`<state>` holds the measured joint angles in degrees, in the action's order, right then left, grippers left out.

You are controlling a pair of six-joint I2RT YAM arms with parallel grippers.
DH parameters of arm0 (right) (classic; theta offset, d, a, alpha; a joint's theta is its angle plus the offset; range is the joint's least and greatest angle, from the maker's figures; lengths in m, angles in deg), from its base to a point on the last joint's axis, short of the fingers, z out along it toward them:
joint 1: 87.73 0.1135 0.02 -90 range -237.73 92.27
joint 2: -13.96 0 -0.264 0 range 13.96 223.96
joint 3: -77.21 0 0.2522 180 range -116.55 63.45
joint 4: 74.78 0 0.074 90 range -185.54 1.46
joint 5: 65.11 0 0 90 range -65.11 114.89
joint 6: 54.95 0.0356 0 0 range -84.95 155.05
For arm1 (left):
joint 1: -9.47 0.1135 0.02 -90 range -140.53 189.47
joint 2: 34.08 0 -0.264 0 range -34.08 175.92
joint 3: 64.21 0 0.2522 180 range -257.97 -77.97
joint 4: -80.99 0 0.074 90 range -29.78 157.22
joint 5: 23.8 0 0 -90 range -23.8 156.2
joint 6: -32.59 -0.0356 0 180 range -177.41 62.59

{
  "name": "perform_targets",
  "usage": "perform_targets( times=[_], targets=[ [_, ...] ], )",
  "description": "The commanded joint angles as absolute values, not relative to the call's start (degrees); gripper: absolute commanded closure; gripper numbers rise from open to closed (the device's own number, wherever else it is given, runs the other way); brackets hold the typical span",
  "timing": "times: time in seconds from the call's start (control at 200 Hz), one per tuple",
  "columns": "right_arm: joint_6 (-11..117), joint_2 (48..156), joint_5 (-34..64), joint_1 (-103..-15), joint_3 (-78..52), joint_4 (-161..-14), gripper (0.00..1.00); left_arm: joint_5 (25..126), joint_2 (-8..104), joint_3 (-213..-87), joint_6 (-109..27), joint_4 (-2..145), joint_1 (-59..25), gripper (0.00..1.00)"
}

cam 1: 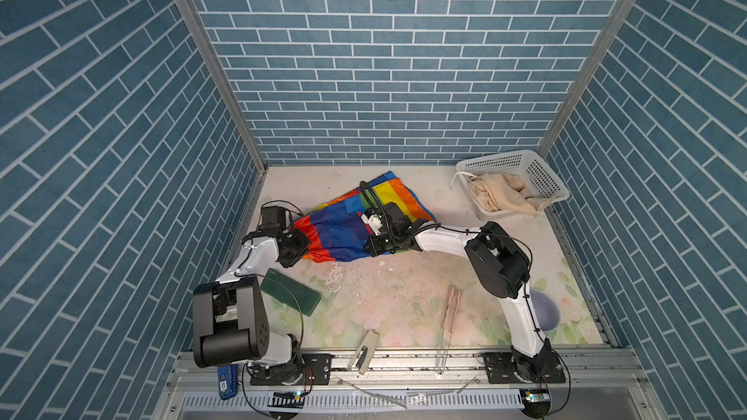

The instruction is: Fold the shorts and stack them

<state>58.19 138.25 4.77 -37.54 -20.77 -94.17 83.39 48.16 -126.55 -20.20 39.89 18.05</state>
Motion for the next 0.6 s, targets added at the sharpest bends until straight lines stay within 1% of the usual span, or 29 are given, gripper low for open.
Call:
perform_targets(
  times=[0.0,0.11,0.21,0.345,0.47,0.595],
  targets=[
    [58.1,138.0,8.7,-37.4,-18.0,-97.9,1.00,82.0,47.2,-128.2,-21.9,36.4,17.9,0.94],
    [57.7,137.9,11.1,-37.3,-19.9,-101.7,1.00,81.7,47.4,-129.9,-23.0,34.4,17.9,0.94],
    [56.6,136.1,10.8,-37.3,-19.1,-101.6,1.00,81.0,47.1,-132.9,-25.1,31.0,17.9,0.94],
    [55.6,129.7,10.4,-38.9,-16.7,-101.4,1.00,79.7,47.0,-137.9,-29.6,23.9,17.9,0.94],
    [58.2,122.5,10.7,-42.3,-11.1,-98.3,1.00,76.2,46.8,-142.0,-34.4,16.8,17.9,0.94],
    [60.5,119.2,11.6,-45.1,-7.8,-99.4,1.00,73.0,46.9,-144.6,-37.2,12.8,17.9,0.94]
  ],
)
